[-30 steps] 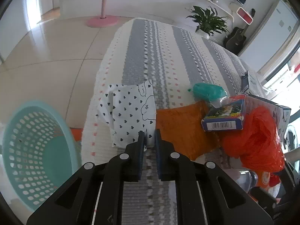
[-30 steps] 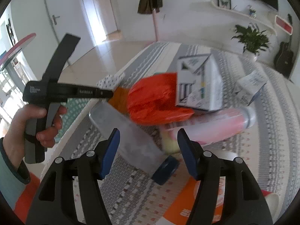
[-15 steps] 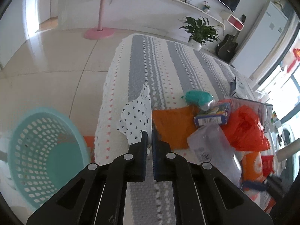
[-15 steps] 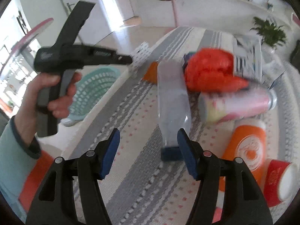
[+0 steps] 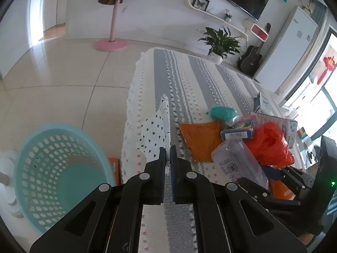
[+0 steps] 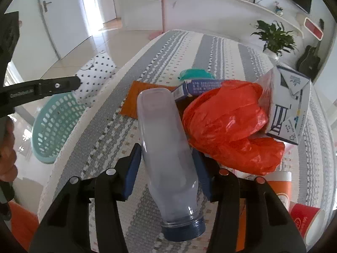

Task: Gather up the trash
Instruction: 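Drop the tissue into the teal basket with the left tool while the right tool drops the bottle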

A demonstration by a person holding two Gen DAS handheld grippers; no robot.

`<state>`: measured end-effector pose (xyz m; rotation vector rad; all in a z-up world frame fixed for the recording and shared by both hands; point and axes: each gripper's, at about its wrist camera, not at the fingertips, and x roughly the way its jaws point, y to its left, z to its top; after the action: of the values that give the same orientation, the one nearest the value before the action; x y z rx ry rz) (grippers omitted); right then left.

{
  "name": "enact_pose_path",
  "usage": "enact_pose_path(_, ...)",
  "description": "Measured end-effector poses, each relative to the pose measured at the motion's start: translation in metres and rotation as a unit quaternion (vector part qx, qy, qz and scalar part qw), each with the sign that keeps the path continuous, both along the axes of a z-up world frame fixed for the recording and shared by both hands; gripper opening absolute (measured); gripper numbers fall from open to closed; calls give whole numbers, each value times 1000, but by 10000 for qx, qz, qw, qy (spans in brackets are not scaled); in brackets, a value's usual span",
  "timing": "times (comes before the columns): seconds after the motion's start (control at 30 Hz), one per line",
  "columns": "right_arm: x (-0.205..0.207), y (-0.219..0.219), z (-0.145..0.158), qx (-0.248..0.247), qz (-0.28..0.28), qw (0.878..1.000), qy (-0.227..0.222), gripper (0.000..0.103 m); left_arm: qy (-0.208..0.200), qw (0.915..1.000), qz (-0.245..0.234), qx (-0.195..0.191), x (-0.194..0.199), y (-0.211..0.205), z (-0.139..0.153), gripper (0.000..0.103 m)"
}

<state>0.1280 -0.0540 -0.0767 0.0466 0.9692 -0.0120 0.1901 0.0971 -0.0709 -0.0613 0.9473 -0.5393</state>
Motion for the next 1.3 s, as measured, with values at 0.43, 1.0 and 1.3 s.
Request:
enact_pose_path(0.43, 2, 70, 77, 550, 544, 9927, -922, 44, -729, 9904, 988, -629, -24, 106, 55, 2)
enact_pose_path(1.0, 61, 209, 1, 878, 1102, 9900, -54, 44, 1044, 9721, 2095, -124, 6, 209, -53, 2)
enact_pose_path(1.3, 73, 225, -29, 1041, 1074, 9881, 343, 45, 1112, 9726, 2038, 109, 6, 210, -61, 24)
